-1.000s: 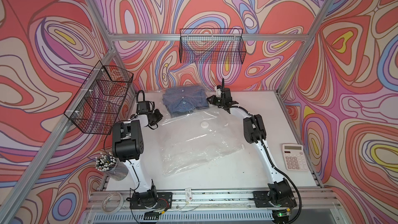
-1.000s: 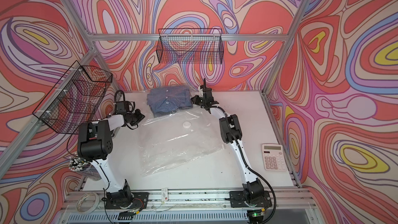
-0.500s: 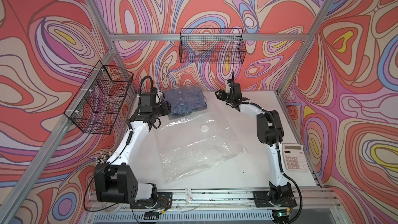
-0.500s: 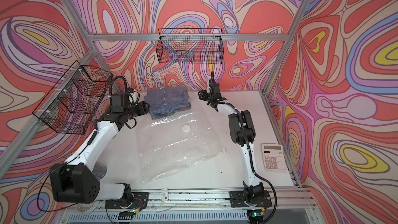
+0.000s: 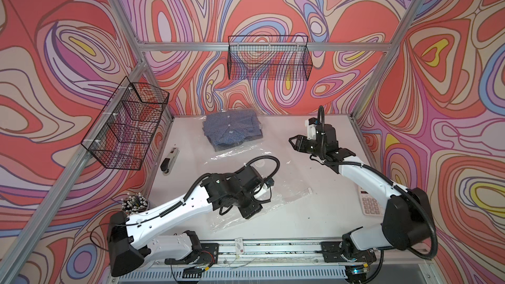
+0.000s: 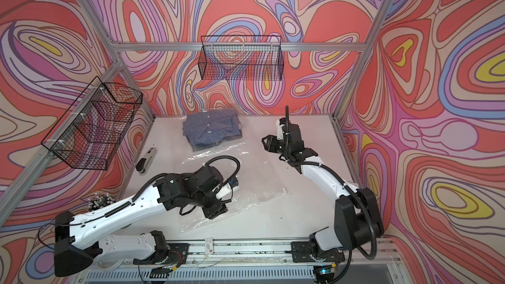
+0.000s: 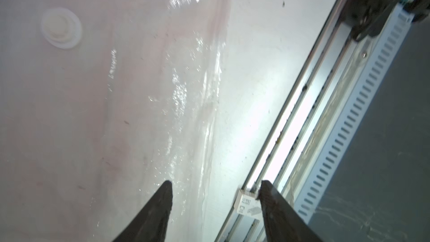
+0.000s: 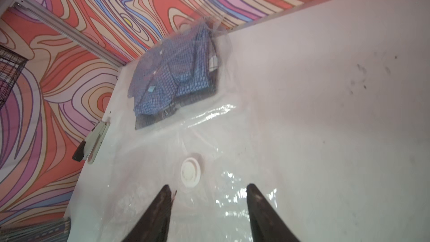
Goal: Take the shirt out of the vacuum bag
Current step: Open the vacuum bag at the center of the board.
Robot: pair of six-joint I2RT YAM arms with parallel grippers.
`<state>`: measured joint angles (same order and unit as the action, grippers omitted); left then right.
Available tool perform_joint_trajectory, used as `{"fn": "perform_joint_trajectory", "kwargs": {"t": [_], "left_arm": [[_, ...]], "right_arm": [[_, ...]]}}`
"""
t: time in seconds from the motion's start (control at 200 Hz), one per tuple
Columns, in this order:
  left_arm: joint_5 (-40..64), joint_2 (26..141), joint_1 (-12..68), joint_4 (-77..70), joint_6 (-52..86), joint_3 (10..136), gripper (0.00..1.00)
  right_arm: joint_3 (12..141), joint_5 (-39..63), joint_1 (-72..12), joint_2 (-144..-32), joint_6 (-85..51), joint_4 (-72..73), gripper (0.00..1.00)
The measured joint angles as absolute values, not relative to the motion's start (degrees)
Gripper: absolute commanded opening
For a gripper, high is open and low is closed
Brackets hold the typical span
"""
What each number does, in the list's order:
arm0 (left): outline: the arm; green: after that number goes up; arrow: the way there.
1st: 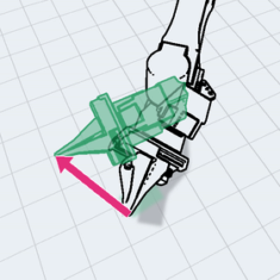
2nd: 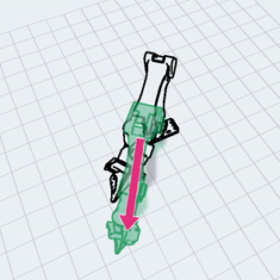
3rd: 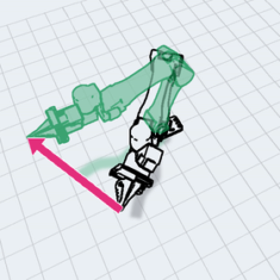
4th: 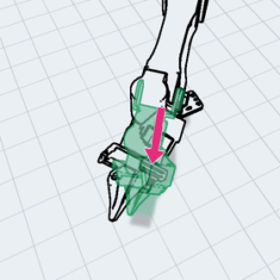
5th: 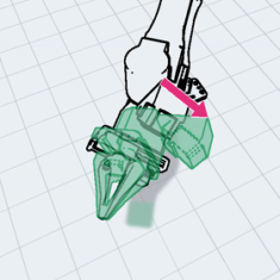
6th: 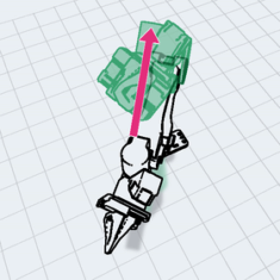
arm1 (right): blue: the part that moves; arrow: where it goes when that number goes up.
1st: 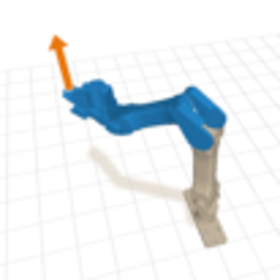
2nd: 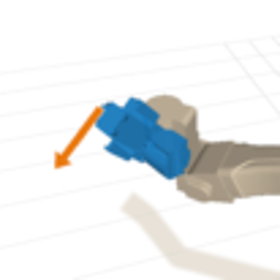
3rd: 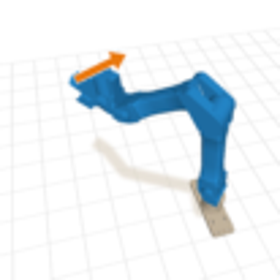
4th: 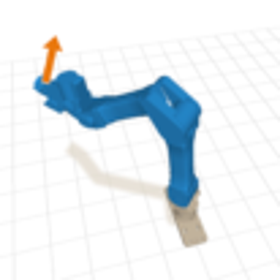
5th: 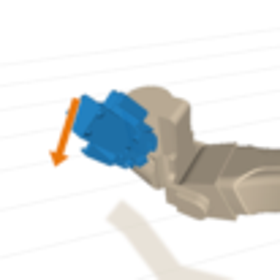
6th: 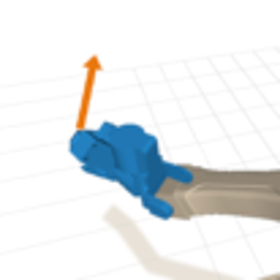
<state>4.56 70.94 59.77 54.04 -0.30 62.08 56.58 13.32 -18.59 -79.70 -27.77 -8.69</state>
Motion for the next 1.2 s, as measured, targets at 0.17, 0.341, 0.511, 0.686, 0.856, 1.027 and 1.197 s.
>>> {"fn": "perform_joint_trajectory", "kwargs": {"t": [0.17,0.341,0.511,0.686,0.856,1.027,1.197], "left_arm": [[0.25,79.77,61.47,55.86,-1.02,62.15,0.64],[-5.02,89.21,65.91,57.63,-5.52,64.53,0.63],[-8.05,91.59,66.39,58.00,-9.15,64.58,0.63],[-12.43,92.01,66.43,58.06,-9.74,62.22,0.62],[-14.55,95.33,66.78,57.52,-9.72,61.69,0.62],[-15.57,96.25,67.64,56.66,-9.91,61.01,0.59],[-18.63,98.78,67.61,54.57,-9.65,60.20,0.38]], "right_arm": [[48.03,12.58,-18.79,-66.61,-30.17,-14.22,0.57],[41.85,11.38,-18.79,-58.96,-32.12,-16.51,0.58],[35.88,11.44,-18.79,-57.19,-34.74,-16.34,0.58],[32.88,12.23,-18.83,-56.97,-36.25,-16.38,0.58],[32.77,10.46,-18.83,-55.86,-36.10,-18.83,0.58],[32.80,8.25,-18.83,-55.16,-36.18,-20.47,0.57],[32.80,7.84,-18.83,-55.24,-36.58,-21.19,0.57]]}}
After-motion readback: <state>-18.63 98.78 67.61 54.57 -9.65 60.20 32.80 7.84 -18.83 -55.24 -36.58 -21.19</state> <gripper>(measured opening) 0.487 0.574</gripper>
